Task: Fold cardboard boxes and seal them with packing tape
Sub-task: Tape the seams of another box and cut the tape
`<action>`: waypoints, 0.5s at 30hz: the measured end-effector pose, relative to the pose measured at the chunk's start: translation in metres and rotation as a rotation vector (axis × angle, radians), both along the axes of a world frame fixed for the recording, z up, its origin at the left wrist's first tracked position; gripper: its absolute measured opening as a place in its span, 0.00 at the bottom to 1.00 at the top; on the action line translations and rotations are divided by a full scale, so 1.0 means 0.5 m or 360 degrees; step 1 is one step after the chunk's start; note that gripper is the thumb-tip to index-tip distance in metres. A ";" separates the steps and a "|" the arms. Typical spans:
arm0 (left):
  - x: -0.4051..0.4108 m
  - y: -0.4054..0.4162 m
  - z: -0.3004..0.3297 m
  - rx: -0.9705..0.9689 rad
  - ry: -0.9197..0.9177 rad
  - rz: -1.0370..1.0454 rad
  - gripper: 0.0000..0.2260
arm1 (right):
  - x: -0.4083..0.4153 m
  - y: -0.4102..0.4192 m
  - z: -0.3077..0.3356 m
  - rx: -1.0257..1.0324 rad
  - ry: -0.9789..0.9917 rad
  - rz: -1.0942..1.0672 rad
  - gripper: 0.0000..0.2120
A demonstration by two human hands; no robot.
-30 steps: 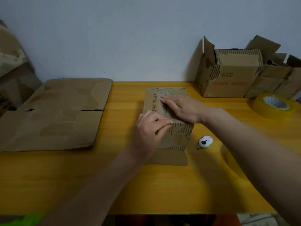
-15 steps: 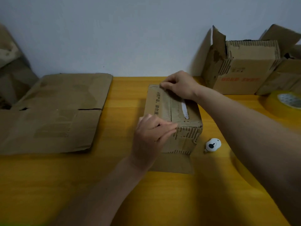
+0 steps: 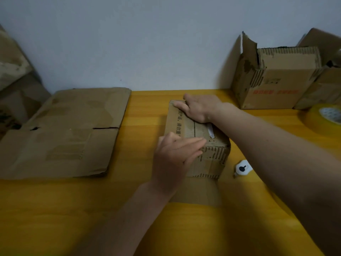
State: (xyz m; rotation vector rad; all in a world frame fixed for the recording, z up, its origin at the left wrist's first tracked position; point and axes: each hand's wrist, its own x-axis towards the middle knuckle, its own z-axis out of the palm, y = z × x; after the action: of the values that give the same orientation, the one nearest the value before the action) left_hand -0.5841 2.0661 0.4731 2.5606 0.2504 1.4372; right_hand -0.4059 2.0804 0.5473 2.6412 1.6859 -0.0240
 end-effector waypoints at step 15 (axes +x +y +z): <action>0.012 -0.048 0.019 -0.0426 -0.0008 0.0136 0.13 | -0.050 -0.202 -0.009 0.0828 0.1382 -0.0446 0.22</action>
State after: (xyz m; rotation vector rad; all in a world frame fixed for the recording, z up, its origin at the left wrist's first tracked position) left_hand -0.5781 2.0421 0.4825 2.3549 0.5194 1.3362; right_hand -0.4309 1.9795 0.5427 3.5667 1.5904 -0.9955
